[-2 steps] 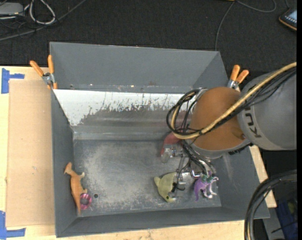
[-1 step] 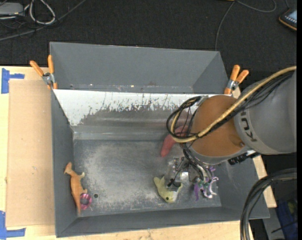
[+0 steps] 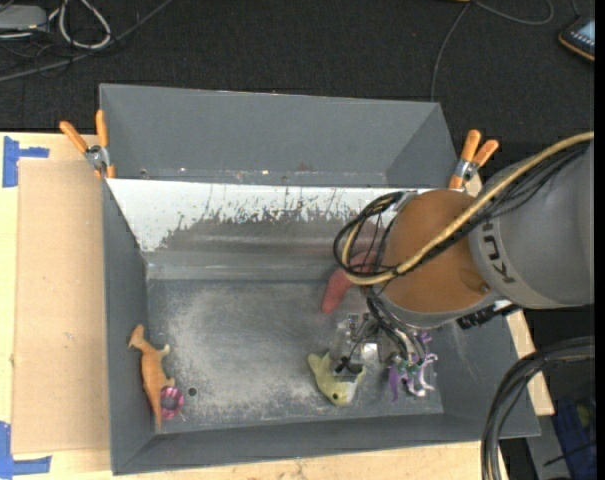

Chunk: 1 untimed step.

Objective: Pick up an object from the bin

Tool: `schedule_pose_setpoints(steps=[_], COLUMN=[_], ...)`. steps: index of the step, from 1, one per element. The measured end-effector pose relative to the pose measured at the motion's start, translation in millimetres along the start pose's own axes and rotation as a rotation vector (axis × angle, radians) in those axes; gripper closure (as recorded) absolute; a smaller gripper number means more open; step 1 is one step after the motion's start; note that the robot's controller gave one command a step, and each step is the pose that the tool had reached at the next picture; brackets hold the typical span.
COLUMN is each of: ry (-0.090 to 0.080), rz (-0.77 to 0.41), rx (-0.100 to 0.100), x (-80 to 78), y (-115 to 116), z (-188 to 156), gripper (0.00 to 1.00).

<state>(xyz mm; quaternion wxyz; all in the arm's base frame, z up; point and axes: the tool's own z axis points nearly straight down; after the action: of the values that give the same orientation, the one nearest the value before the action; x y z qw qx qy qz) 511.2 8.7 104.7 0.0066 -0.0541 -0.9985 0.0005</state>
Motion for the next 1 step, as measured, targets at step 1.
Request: schedule_pose_setpoints(steps=[1], ry=[0.002], rz=[-0.031], rx=[0.0], x=[9.1], y=[-7.3], z=[-57.2], gripper=[0.0])
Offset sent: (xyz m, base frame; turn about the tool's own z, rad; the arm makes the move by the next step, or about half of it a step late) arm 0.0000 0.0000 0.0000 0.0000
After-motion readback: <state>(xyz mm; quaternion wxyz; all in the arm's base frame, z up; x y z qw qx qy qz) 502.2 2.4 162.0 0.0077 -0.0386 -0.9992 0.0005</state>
